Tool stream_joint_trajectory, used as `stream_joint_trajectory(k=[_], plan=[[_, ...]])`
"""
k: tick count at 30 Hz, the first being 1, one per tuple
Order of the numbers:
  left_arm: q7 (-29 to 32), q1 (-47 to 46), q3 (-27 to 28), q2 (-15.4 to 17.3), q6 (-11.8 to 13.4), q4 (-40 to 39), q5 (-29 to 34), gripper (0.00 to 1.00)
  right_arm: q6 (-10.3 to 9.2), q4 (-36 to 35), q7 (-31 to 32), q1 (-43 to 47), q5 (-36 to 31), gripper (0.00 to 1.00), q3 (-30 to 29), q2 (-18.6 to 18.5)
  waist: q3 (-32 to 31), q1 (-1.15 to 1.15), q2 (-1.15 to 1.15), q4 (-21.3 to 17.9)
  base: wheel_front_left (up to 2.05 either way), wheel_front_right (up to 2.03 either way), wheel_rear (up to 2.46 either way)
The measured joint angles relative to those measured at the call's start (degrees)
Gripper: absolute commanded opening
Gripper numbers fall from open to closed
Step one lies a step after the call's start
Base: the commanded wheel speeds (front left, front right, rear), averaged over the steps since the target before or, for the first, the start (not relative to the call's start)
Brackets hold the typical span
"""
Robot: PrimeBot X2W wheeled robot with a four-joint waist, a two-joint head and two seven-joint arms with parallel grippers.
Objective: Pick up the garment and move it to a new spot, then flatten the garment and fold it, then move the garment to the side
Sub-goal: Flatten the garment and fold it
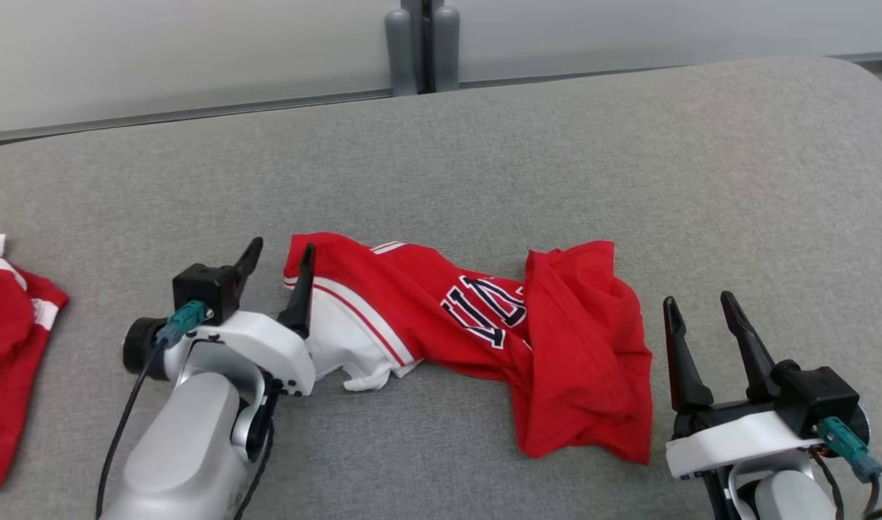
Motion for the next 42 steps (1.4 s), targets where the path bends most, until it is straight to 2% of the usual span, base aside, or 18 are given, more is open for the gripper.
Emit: stream_joint_trajectory(k=[6,10,14,22,30,38,42], plan=[[-0.4,8.2,3.7,2.6,5.9,-18.1,7.3,1.00,0.00,-0.5,0.4,0.8,-1.4,1.00,-0.1,-0.1,-1.5,0.00,0.00,1.9,0.00,0.00,0.00],[-0.4,16.0,6.1,3.1,7.7,-28.1,10.5,1.00,0.00,-1.3,1.1,2.1,-2.2,1.00,-0.3,-0.4,-2.7,0.00,0.00,2.9,0.00,0.00,0.00],[-0.4,21.5,6.8,2.8,7.8,-33.2,12.4,1.00,0.00,-2.5,2.2,3.8,-2.4,1.00,-0.4,-0.7,-3.8,0.00,0.00,3.9,0.00,0.00,0.00],[-0.4,26.3,7.1,2.0,7.4,-34.9,13.5,1.00,0.00,-4.7,3.9,6.1,-2.6,1.00,0.1,-1.0,-5.3,0.00,0.00,4.7,0.00,0.00,0.00],[-0.4,26.6,8.2,0.9,6.8,-34.2,13.5,1.00,0.00,-6.4,5.5,6.8,-2.7,1.00,0.6,-1.0,-5.4,0.00,0.00,4.7,0.00,0.00,0.00],[-0.4,26.3,8.7,0.3,6.1,-33.8,14.0,1.00,0.00,-4.8,10.6,10.0,-1.0,1.00,3.8,-2.0,-4.5,0.00,0.00,5.1,0.00,0.00,0.00],[-0.4,25.9,8.9,-0.4,5.7,-33.8,14.1,1.00,0.00,-3.2,11.2,9.7,-0.5,1.00,4.3,-2.3,-3.7,0.00,0.00,5.5,0.00,0.00,0.00]])
